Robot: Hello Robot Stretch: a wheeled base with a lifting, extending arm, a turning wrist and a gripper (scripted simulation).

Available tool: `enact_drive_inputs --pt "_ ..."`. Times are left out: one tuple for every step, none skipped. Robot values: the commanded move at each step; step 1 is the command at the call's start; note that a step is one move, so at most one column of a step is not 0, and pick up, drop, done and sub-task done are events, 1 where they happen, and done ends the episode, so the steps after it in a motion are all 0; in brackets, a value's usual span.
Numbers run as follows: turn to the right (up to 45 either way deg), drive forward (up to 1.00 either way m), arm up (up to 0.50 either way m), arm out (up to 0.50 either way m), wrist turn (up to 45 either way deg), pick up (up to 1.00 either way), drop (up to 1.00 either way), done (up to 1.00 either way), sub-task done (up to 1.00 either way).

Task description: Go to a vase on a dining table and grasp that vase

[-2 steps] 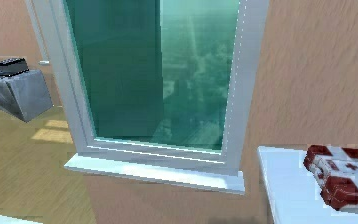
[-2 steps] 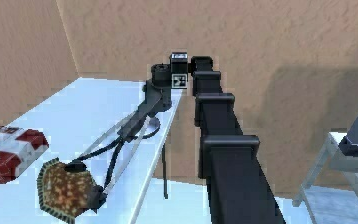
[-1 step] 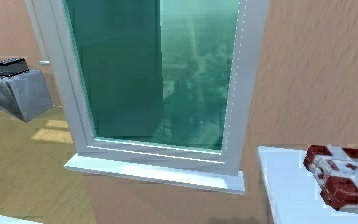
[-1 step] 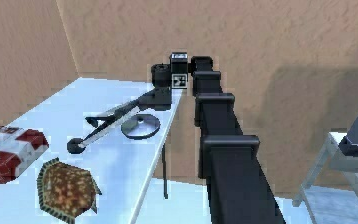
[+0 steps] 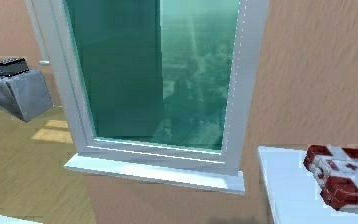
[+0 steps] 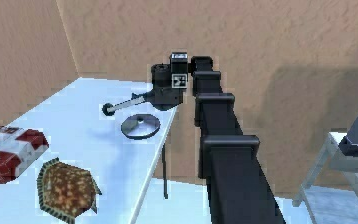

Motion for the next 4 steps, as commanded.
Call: enact_drive_inputs --pt "0.0 0.0 0.0 0.0 12.0 0.0 0.0 0.0 0.0" --pt "0.0 0.0 -0.14 0.0 0.0 0.0 0.0 0.0 0.0" --pt "0.0 0.0 0.0 0.0 0.0 1.0 0.0 0.0 0.0" --pt "0.0 0.0 0.1 0.0 0.0 0.0 0.0 0.0 0.0"
